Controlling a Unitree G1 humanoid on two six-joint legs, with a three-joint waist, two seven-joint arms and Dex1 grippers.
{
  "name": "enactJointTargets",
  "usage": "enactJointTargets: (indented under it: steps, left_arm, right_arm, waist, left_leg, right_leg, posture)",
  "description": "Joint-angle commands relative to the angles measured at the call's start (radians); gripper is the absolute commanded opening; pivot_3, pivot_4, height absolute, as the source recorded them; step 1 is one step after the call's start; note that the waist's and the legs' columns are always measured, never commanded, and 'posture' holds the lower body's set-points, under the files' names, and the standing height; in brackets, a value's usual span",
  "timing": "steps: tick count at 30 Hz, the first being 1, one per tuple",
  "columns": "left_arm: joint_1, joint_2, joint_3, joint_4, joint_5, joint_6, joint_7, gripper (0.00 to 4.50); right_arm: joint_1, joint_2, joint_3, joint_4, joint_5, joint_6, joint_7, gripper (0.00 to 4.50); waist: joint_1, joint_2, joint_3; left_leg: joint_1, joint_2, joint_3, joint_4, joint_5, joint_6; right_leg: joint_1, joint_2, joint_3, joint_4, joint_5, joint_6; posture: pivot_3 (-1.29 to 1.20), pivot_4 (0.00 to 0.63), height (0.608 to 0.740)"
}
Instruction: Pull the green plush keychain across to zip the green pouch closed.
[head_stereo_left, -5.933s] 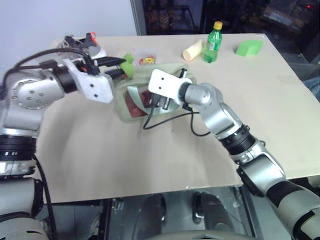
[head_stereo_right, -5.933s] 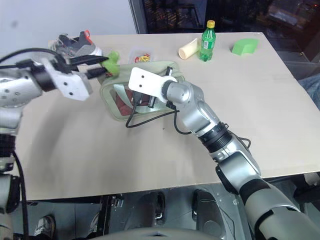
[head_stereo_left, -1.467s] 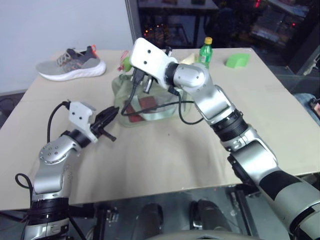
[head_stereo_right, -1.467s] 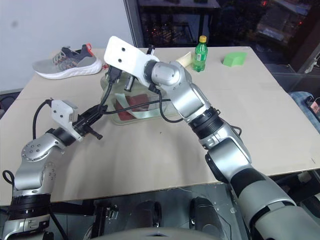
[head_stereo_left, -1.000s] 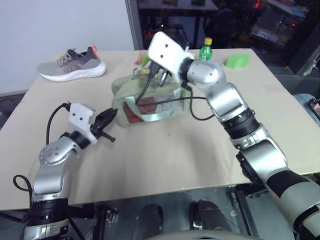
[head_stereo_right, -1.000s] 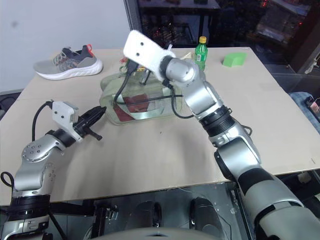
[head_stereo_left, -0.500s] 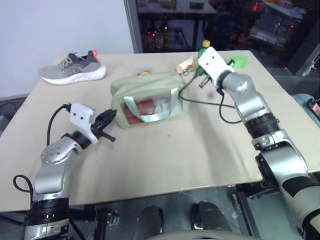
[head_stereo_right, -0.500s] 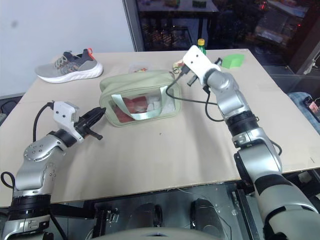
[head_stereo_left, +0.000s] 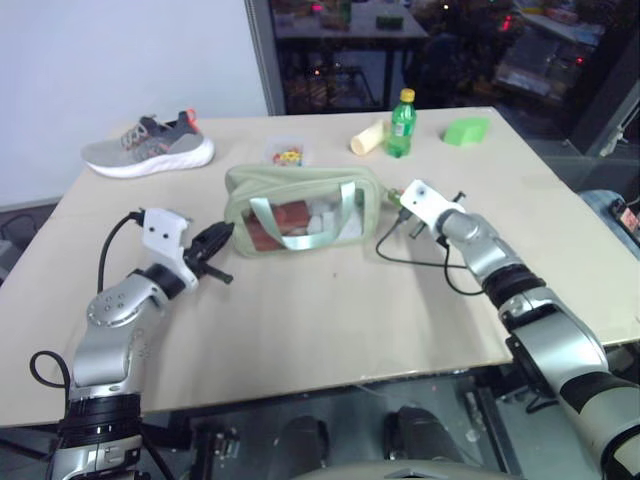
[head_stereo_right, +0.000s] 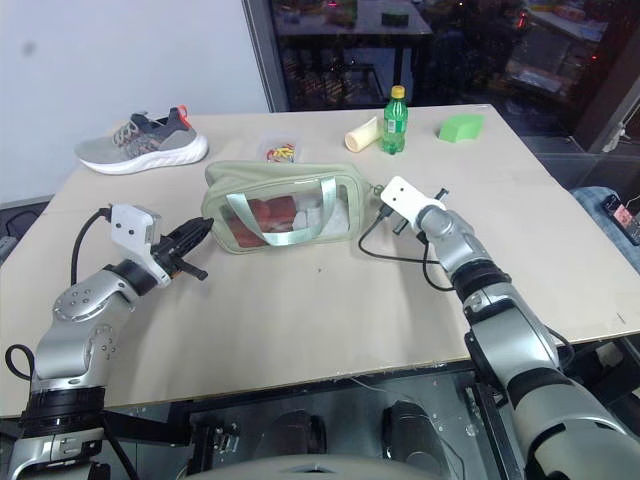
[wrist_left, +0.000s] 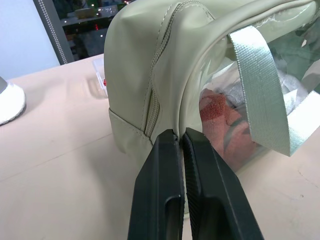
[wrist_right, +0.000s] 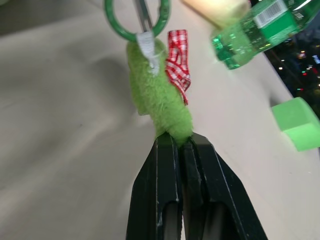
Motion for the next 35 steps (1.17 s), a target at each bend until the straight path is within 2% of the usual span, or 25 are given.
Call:
enactJointTargets:
  steps: [1, 7, 9, 11, 12, 17, 18, 19, 21, 22, 23, 24, 28, 32, 35]
  left_arm:
    - [0.001, 0.007, 0.063, -0.011, -0.022, 0.002, 0.017, 0.00]
    - [0.011, -0.004, 0.067, -0.032, -0.063, 0.015, 0.002, 0.00]
    - [0.023, -0.015, 0.086, -0.071, -0.126, 0.027, -0.029, 0.54]
    - [0.044, -0.012, 0.093, -0.109, -0.153, 0.030, -0.051, 1.28]
    - [0.063, -0.011, 0.109, -0.139, -0.185, 0.046, -0.062, 1.36]
    - [0.173, 0.000, 0.175, -0.273, -0.301, 0.084, -0.124, 3.47]
    - [0.196, 0.003, 0.184, -0.295, -0.313, 0.087, -0.134, 3.74]
    - [0.219, 0.007, 0.192, -0.312, -0.317, 0.087, -0.143, 3.89]
    - [0.259, 0.015, 0.212, -0.332, -0.319, 0.083, -0.152, 3.89]
    - [0.277, 0.020, 0.223, -0.339, -0.324, 0.088, -0.155, 3.89]
    - [0.295, 0.025, 0.234, -0.344, -0.330, 0.093, -0.159, 3.89]
    - [0.316, 0.031, 0.246, -0.347, -0.333, 0.101, -0.163, 3.89]
    - [0.386, 0.055, 0.284, -0.350, -0.324, 0.113, -0.194, 3.89]
    - [0.409, 0.072, 0.317, -0.334, -0.339, 0.127, -0.222, 3.89]
    - [0.412, 0.082, 0.316, -0.334, -0.338, 0.128, -0.237, 3.89]
  right_arm:
    - [0.008, -0.038, -0.032, -0.001, -0.006, 0.016, 0.006, 0.04]
    - [0.034, -0.030, -0.038, -0.073, 0.026, -0.018, 0.079, 0.04]
    - [0.060, -0.029, -0.082, -0.174, 0.086, 0.001, 0.127, 0.52]
    - [0.100, -0.045, -0.108, -0.296, 0.132, 0.030, 0.191, 1.34]
    - [0.138, -0.067, -0.126, -0.400, 0.162, 0.066, 0.233, 1.47]
    - [0.341, -0.180, -0.255, -0.903, 0.378, 0.297, 0.407, 3.68]
    - [0.381, -0.209, -0.284, -0.984, 0.417, 0.340, 0.430, 3.93]
    - [0.422, -0.236, -0.313, -1.060, 0.464, 0.380, 0.457, 4.48]
    - [0.487, -0.273, -0.390, -1.181, 0.554, 0.464, 0.473, 4.48]
    - [0.528, -0.301, -0.426, -1.241, 0.596, 0.497, 0.491, 4.48]
    - [0.569, -0.331, -0.457, -1.296, 0.633, 0.524, 0.509, 4.48]
    - [0.611, -0.353, -0.501, -1.345, 0.662, 0.552, 0.510, 4.48]
    - [0.724, -0.409, -0.614, -1.469, 0.720, 0.615, 0.530, 4.48]
    - [0.775, -0.423, -0.664, -1.523, 0.726, 0.639, 0.531, 4.48]
    - [0.782, -0.428, -0.671, -1.529, 0.714, 0.630, 0.531, 4.48]
  waist:
    - [0.000, 0.000, -0.001]
    - [0.001, 0.000, -0.001]
    - [0.000, 0.000, -0.001]
    - [0.003, 0.000, -0.001]
    - [0.004, 0.000, -0.001]
    - [0.010, 0.001, -0.002]
    - [0.010, 0.001, -0.002]
    - [0.010, 0.001, -0.002]
    - [0.011, 0.002, -0.003]
    - [0.015, 0.001, 0.024]
    - [0.017, 0.001, 0.046]
    - [0.017, 0.002, 0.054]
    - [0.017, 0.008, 0.065]
    - [0.032, 0.009, 0.068]
    - [0.036, 0.009, 0.069]
  left_leg:
    - [0.000, 0.000, 0.000, 0.000, 0.000, 0.000]
    - [0.000, 0.000, 0.000, 0.000, 0.000, 0.000]
    - [0.000, 0.000, 0.000, 0.000, 0.000, 0.000]
    - [0.000, 0.000, 0.000, 0.000, 0.000, 0.000]
    - [0.000, 0.000, 0.000, 0.000, 0.000, 0.000]
    - [-0.001, 0.000, -0.002, 0.000, -0.001, 0.002]
    - [-0.001, 0.000, -0.002, 0.000, -0.001, 0.002]
    - [0.000, 0.000, -0.002, 0.000, -0.002, 0.002]
    - [0.001, 0.000, -0.001, 0.000, -0.003, 0.000]
    - [0.001, 0.000, -0.002, 0.000, -0.003, -0.001]
    - [0.004, 0.001, -0.002, 0.001, -0.005, -0.003]
    - [0.011, 0.003, -0.005, 0.000, -0.005, -0.004]
    - [0.015, 0.002, -0.008, 0.000, -0.006, -0.004]
    - [0.010, 0.000, -0.007, -0.001, -0.007, -0.001]
    - [0.000, 0.000, -0.007, 0.000, -0.007, 0.000]
  right_leg:
    - [0.000, 0.000, 0.000, 0.000, 0.000, 0.000]
    - [0.000, 0.000, 0.000, 0.000, 0.000, 0.000]
    - [0.000, 0.000, 0.000, 0.000, 0.000, 0.000]
    - [0.000, 0.000, 0.001, 0.000, 0.000, 0.000]
    - [0.000, 0.000, 0.000, 0.000, 0.000, 0.000]
    - [0.000, -0.001, 0.000, -0.001, -0.001, 0.001]
    - [0.000, -0.001, 0.001, -0.002, -0.002, 0.003]
    - [0.000, -0.001, 0.000, -0.002, -0.003, 0.002]
    - [0.001, -0.001, 0.000, -0.002, -0.005, 0.000]
    - [0.001, -0.001, 0.000, -0.002, -0.005, -0.001]
    - [0.004, 0.000, 0.000, -0.002, -0.005, -0.001]
    - [0.009, -0.002, 0.000, -0.004, -0.006, -0.001]
    - [0.012, -0.003, -0.001, -0.004, -0.006, -0.001]
    - [0.007, 0.000, 0.000, -0.005, -0.007, -0.003]
    - [-0.002, 0.001, 0.000, -0.005, -0.007, -0.003]
  posture:
    - [0.00, 0.000, 0.740]
    - [0.00, 0.000, 0.740]
    - [0.00, 0.000, 0.740]
    - [0.00, 0.000, 0.740]
    - [0.00, 0.000, 0.740]
    - [0.00, 0.000, 0.740]
    - [0.00, 0.000, 0.740]
    - [0.00, 0.000, 0.740]
    - [0.00, 0.000, 0.740]
    - [0.00, 0.150, 0.740]
    - [0.00, 0.000, 0.740]
    - [0.00, 0.000, 0.740]
    - [0.00, 0.000, 0.740]
    - [0.00, 0.000, 0.740]
    - [0.00, 0.000, 0.740]
